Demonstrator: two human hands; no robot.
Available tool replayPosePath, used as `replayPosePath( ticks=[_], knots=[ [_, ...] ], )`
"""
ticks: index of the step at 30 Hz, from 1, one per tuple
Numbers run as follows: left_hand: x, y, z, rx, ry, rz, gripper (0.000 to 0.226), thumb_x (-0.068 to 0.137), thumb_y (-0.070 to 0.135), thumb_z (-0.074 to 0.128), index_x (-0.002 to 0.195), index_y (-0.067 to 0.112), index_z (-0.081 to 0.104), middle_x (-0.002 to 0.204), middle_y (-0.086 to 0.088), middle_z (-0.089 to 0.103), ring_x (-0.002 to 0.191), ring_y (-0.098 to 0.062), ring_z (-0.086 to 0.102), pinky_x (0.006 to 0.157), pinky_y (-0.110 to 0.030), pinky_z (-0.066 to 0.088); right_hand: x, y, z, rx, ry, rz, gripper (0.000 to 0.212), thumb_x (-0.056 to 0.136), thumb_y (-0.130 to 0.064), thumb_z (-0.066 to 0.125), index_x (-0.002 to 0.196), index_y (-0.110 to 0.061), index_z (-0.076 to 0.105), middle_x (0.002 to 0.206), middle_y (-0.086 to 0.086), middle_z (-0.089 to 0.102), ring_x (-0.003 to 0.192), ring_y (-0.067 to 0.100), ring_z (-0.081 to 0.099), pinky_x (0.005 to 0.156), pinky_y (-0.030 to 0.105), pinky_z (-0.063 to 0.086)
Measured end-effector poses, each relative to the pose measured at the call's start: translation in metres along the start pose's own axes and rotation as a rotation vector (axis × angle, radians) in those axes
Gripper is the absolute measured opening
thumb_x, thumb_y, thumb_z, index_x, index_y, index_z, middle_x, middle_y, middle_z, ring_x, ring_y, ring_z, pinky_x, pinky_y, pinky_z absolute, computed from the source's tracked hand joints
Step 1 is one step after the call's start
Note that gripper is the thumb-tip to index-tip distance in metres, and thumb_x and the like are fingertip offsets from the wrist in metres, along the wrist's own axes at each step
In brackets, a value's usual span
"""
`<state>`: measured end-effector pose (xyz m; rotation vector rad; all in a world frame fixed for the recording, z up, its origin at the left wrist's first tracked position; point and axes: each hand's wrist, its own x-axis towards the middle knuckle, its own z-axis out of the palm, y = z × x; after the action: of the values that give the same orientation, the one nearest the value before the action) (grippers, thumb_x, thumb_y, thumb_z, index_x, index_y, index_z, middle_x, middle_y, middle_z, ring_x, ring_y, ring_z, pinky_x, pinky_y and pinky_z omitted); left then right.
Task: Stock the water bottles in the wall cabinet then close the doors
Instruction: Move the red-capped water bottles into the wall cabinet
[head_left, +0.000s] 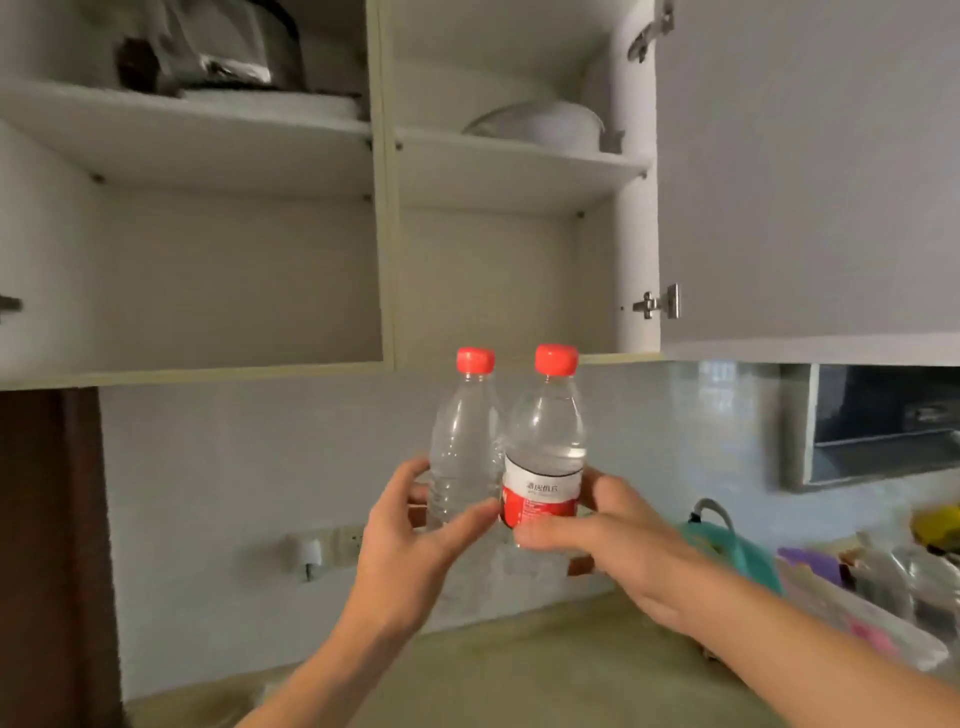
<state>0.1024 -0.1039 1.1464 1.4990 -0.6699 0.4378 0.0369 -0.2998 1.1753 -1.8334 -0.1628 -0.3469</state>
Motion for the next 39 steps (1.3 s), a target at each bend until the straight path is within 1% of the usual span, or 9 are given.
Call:
replayPosePath(
  ticks=[7,12,17,22,24,27,33,36,39],
  knots=[
    [0.081,0.046,-0.098,0.061,0.155,0.140,0.048,0.070,0.051,0.084,0.114,0.044,0.067,0.103,0.010,0.076,0.093,-0.008,0.072,0.075,-0.031,0.057,0.084,-0.091,0.070,0.062,-0.082,-0.147,0.040,0.077,-0.031,0.087,0.112,-0.031,0.068,0.101,-0.009,0.078,0.092,0.009,0.075,0.076,0.039,0.063],
    [0.136,0.060,-0.177,0.092,0.274,0.170,0.061,0.061,0.054,0.091,0.114,0.041,0.065,0.095,0.017,0.073,0.084,-0.003,0.071,0.067,-0.018,0.052,0.149,-0.136,0.139,0.067,-0.057,-0.212,0.030,0.082,-0.033,0.083,0.108,-0.026,0.071,0.095,-0.004,0.079,0.090,0.018,0.075,0.068,0.036,0.063],
    [0.197,0.054,-0.245,0.141,0.299,0.174,0.050,0.072,0.043,0.089,0.115,0.038,0.064,0.092,0.009,0.072,0.077,-0.007,0.073,0.066,-0.027,0.055,0.219,-0.174,0.191,0.009,-0.062,-0.275,0.027,0.084,-0.027,0.081,0.109,-0.025,0.072,0.098,-0.003,0.079,0.093,0.020,0.076,0.080,0.044,0.063],
    [0.254,0.021,-0.292,0.242,0.335,0.190,0.040,0.073,0.039,0.089,0.103,0.041,0.062,0.085,0.013,0.071,0.071,0.000,0.070,0.059,-0.021,0.052,0.289,-0.182,0.231,-0.058,-0.053,-0.253,0.025,0.079,-0.017,0.087,0.100,-0.019,0.075,0.090,0.002,0.079,0.080,0.017,0.077,0.068,0.036,0.064],
    [0.272,0.004,-0.305,0.225,0.361,0.164,0.043,0.075,0.042,0.087,0.110,0.036,0.064,0.091,0.010,0.071,0.077,-0.006,0.072,0.067,-0.031,0.058,0.314,-0.177,0.245,-0.106,-0.028,-0.243,0.025,0.075,-0.014,0.089,0.096,-0.019,0.075,0.092,0.005,0.079,0.085,0.020,0.076,0.078,0.039,0.063],
    [0.296,-0.018,-0.321,0.167,0.380,0.118,0.047,0.076,0.044,0.086,0.115,0.026,0.064,0.094,0.006,0.073,0.088,-0.016,0.073,0.084,-0.048,0.061,0.344,-0.168,0.260,-0.167,-0.012,-0.233,0.026,0.076,-0.022,0.089,0.097,-0.022,0.074,0.095,0.005,0.077,0.088,0.021,0.073,0.069,0.032,0.057],
    [0.328,-0.042,-0.341,0.264,0.267,0.060,0.033,0.083,0.046,0.079,0.108,0.032,0.063,0.105,0.008,0.074,0.099,-0.016,0.071,0.096,-0.043,0.055,0.385,-0.152,0.269,-0.221,-0.058,-0.243,0.018,0.085,-0.027,0.082,0.100,-0.025,0.072,0.099,0.007,0.074,0.080,0.016,0.065,0.062,0.024,0.053],
    [0.340,-0.046,-0.352,0.376,0.185,0.024,0.045,0.084,0.043,0.079,0.121,0.024,0.064,0.112,0.004,0.074,0.103,-0.016,0.070,0.099,-0.038,0.053,0.402,-0.146,0.276,-0.216,-0.070,-0.240,0.016,0.087,-0.027,0.080,0.097,-0.031,0.068,0.104,0.002,0.074,0.093,0.016,0.069,0.075,0.029,0.057],
    [0.351,-0.047,-0.359,0.463,0.165,-0.022,0.050,0.084,0.043,0.080,0.124,0.019,0.063,0.113,0.001,0.073,0.104,-0.019,0.069,0.098,-0.037,0.053,0.418,-0.144,0.286,-0.239,-0.076,-0.242,0.016,0.089,-0.028,0.078,0.092,-0.036,0.063,0.100,-0.005,0.070,0.090,0.011,0.064,0.071,0.027,0.052]
  ],
)
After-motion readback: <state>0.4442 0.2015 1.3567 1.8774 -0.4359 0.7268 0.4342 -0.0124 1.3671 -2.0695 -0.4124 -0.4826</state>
